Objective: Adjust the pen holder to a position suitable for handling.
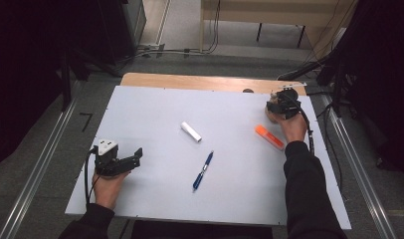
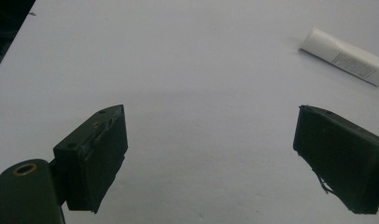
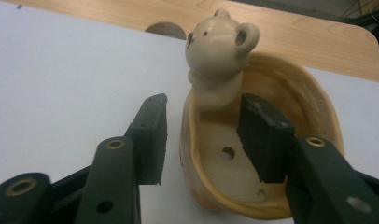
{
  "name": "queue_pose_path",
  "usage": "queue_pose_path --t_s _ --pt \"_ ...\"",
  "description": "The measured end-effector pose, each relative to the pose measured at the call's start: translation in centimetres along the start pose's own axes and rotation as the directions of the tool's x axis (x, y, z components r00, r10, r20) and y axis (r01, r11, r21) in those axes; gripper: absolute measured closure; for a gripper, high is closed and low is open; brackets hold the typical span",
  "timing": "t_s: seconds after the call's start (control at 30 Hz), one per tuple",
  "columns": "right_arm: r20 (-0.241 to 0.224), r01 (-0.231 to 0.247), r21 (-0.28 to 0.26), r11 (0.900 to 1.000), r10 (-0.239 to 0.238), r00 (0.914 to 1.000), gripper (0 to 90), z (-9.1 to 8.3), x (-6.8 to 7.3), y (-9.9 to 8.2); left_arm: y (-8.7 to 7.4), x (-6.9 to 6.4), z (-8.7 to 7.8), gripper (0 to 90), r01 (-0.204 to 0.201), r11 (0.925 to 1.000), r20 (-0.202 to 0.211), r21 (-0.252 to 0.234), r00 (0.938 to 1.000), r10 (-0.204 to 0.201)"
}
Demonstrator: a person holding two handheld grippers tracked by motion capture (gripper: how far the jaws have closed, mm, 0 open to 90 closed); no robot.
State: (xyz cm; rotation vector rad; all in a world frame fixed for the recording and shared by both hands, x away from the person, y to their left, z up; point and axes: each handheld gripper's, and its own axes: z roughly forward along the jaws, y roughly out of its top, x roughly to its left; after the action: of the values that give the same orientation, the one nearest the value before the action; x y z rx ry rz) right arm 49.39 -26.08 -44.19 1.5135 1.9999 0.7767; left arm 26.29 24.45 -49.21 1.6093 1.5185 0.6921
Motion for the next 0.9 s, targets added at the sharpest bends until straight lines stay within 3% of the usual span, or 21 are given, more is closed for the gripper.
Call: queue_pose_path --t_s 0.2,0.27,0.53,0.67,0.9 --pt "0.001 0.025 0.076 0.9968 -0.025 0.9997 57.1 1.1 0.2 0.2 0.0 0.0 0.0 10.5 0.000 1.0000 0.001 0.001 1.0000 0.000" --pt "0.009 0.056 0.098 0.9936 -0.057 0.9983 62.3 1.5 0.3 0.1 0.0 0.0 0.1 10.6 0.001 1.0000 -0.002 0.003 1.0000 -0.001" --pt "-0.025 0.087 0.112 0.9900 -0.085 0.9961 72.9 1.8 0.3 0.2 0.0 0.1 0.1 10.6 -0.001 1.0000 -0.001 0.008 1.0000 0.001" --pt "-0.060 0.053 0.111 0.9924 -0.046 0.9971 74.2 1.8 -0.3 0.2 0.0 0.1 0.1 10.7 0.000 1.0000 -0.003 0.007 1.0000 0.000" --pt "-0.081 0.043 0.115 0.9925 -0.033 0.9961 75.8 1.7 -0.3 0.2 0.0 0.1 0.1 10.7 -0.001 1.0000 0.000 0.008 1.0000 0.001"
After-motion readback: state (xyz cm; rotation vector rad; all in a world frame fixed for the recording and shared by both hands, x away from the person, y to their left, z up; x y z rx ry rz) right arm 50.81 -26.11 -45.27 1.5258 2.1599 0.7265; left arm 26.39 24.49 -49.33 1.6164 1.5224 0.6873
